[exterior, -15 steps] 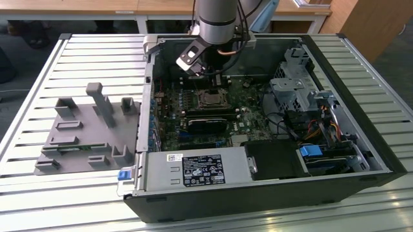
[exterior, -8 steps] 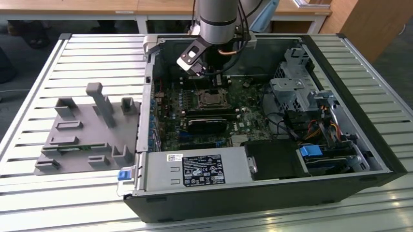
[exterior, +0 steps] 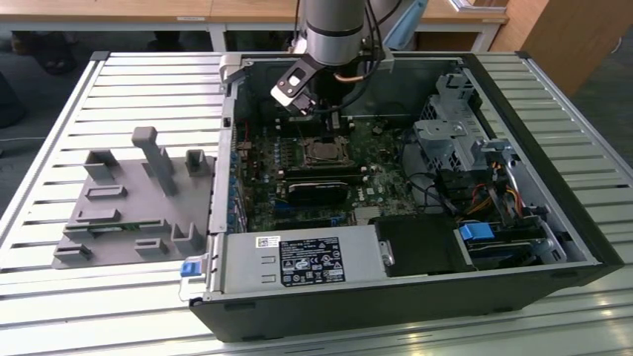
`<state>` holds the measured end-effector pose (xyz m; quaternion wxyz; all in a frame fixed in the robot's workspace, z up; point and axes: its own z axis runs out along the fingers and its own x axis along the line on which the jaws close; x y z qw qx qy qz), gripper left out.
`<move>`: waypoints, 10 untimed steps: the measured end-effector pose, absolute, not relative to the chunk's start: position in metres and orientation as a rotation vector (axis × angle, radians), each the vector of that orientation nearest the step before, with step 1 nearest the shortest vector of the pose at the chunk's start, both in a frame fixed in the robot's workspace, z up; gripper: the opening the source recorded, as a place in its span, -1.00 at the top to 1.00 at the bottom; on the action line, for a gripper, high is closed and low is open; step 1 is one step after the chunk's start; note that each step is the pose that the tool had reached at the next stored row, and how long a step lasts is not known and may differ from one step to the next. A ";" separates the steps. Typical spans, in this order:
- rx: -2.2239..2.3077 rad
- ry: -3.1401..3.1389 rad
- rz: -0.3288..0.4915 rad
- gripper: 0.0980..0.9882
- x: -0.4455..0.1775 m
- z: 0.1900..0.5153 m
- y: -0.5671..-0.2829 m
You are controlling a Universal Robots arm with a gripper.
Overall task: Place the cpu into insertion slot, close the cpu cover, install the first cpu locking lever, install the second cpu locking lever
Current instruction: 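Install the first cpu locking lever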
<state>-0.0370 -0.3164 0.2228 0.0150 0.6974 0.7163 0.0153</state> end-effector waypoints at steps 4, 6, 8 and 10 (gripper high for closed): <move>2.170 2.229 0.048 0.98 -0.037 0.227 -0.316; 2.170 2.229 0.048 0.98 -0.037 0.233 -0.316; 2.170 2.229 0.048 0.98 -0.037 0.245 -0.316; 2.170 2.229 0.048 0.98 -0.037 0.254 -0.316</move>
